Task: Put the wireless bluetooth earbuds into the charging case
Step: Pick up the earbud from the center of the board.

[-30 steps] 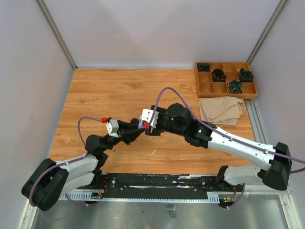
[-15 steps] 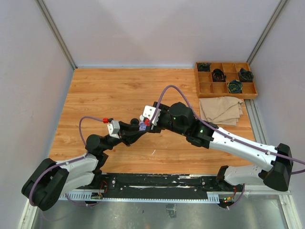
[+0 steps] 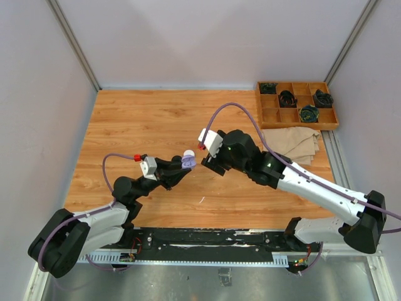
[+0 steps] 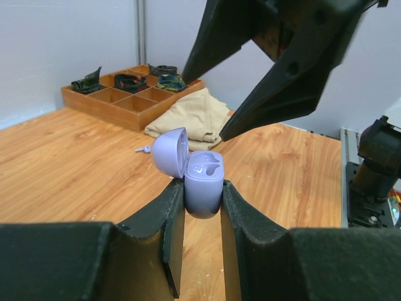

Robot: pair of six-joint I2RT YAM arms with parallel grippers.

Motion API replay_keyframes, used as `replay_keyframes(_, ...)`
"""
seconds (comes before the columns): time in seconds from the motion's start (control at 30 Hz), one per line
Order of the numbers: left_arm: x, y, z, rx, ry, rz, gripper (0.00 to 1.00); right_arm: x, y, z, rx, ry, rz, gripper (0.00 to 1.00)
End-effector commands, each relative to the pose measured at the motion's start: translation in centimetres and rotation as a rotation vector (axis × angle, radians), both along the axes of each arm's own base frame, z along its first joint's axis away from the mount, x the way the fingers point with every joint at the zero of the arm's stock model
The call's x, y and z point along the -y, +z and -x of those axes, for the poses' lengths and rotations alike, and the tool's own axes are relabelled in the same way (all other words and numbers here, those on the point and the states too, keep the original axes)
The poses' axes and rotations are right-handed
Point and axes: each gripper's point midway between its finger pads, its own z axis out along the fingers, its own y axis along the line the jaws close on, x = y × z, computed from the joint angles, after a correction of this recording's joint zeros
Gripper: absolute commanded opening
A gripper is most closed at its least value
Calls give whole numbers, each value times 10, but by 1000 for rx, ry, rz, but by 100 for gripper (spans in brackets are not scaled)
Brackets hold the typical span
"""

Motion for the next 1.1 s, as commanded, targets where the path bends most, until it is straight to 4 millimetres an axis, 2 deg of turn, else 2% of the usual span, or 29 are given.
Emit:
replay_keyframes(0.0, -4, 5, -4, 24, 39, 11, 0, 47, -36, -6, -191, -212, 40, 70)
replay_keyframes(0.27, -4, 6, -5, 20, 44, 13, 0, 100, -87, -16, -445, -423, 24, 72)
replay_keyframes(0.43, -6, 5, -6, 16, 56, 15, 0, 124, -117, -24, -549, -505, 90, 71)
replay_keyframes(0.63, -6, 5, -7, 15, 59, 13, 0, 139, -152, -31, -661, -539, 192, 68)
replay_keyframes(0.8, -7, 6, -8, 15, 66, 12, 0, 144, -176, -34, -760, -537, 269, 59)
replay_keyframes(1.07, -5, 8, -5, 15, 51, 17, 0, 151, -193, -39, -844, -525, 329, 52)
